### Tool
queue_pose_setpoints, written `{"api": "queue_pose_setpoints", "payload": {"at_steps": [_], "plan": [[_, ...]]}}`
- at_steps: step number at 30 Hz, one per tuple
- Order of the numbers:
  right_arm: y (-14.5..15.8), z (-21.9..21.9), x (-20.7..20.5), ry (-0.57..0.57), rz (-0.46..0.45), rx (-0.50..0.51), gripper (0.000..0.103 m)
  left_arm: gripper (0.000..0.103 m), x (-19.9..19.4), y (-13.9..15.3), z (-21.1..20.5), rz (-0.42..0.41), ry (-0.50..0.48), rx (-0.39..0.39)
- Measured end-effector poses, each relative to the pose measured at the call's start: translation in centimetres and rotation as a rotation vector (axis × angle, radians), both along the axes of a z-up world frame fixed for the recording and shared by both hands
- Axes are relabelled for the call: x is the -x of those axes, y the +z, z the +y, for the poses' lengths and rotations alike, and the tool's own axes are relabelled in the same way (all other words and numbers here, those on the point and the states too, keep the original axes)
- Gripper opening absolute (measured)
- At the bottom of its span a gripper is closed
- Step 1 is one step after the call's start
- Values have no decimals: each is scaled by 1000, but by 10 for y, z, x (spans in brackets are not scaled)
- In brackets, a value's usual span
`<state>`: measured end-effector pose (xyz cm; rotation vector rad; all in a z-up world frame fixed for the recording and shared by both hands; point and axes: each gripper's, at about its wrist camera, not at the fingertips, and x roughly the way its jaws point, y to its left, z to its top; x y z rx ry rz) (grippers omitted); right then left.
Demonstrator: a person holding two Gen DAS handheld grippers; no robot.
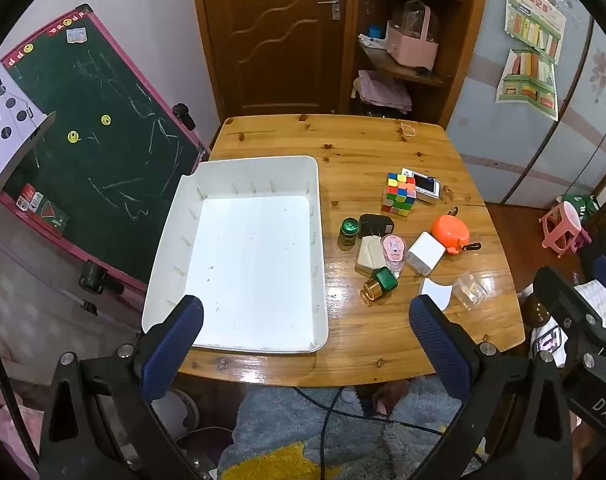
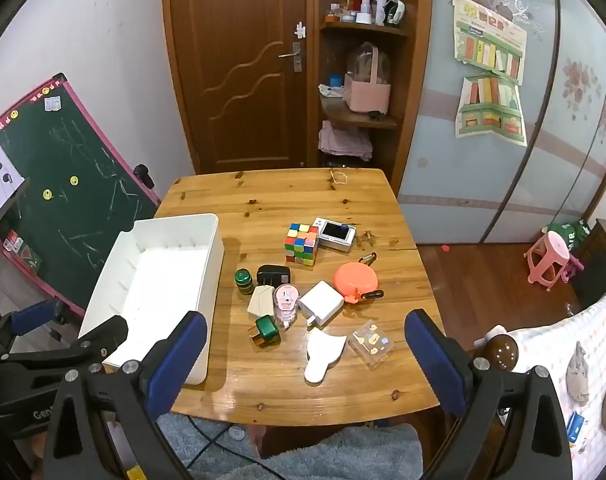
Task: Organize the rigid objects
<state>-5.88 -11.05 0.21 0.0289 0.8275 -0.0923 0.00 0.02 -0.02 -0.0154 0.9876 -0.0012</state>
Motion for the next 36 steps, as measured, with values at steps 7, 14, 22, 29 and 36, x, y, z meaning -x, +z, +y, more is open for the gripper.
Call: {"api": "queue_pose_setpoints", "payload": {"at_steps": [7,14,22,29,36], "plan": [[-1,1,-3,0,2,-1,100,103,-1,0,-1,5,0,-6],[-2,3,-4,3,16,12,100,103,0,-3,1,12,2,-8],[-6,5,-6,4,22,17,100,103,1,-10,4,16,5,-7],[-8,5,-7,5,23,19,100,103,-2,-15,7,24,11,-8],[-10,6,-8,5,14,38,100,103,-1,-19,9,29,22,-12]]}}
